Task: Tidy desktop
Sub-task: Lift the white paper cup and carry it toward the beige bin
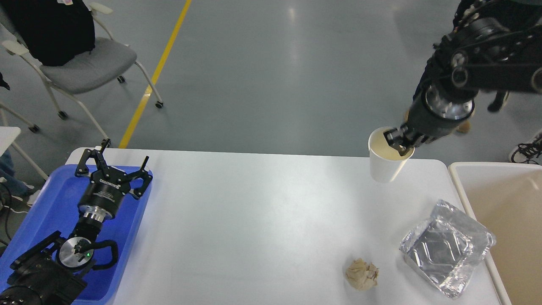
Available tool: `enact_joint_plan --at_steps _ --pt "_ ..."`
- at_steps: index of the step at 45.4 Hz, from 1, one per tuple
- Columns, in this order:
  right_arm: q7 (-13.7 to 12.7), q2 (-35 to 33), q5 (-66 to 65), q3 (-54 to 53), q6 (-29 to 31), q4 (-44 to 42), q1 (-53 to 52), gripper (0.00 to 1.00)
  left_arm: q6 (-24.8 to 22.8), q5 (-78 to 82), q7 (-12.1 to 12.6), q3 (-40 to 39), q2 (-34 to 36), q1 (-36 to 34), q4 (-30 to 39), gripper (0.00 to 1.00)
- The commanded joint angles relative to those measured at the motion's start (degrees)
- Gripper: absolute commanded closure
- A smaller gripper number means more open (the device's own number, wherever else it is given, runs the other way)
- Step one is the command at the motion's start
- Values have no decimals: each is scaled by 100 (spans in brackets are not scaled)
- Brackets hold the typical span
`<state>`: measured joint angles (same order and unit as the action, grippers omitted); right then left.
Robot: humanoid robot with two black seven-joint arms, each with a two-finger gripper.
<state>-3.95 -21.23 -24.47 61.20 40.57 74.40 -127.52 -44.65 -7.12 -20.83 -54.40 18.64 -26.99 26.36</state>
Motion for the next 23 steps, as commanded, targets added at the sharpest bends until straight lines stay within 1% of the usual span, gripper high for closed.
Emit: enact_joint_plan --at_steps 1,6,10,16,20,23 --pt "-9 -417 4 243 443 250 -933 100 1 0 0 0 0 1 0 1" --pt "-27 -663 30 340 426 206 -933 100 1 0 -9 0 0 1 0 1" --pt "-35 -882 39 480 102 110 -933 100 1 0 -9 0 0 1 0 1" --pt "-79 -1401 258 533 -321 -303 -941 100 1 0 -9 0 0 1 0 1" --pt "-79 -1682 522 560 -812 -654 -924 100 1 0 -9 0 0 1 0 1" --pt "-88 -1946 680 682 -1287 -883 -828 100 1 0 -9 0 0 1 0 1"
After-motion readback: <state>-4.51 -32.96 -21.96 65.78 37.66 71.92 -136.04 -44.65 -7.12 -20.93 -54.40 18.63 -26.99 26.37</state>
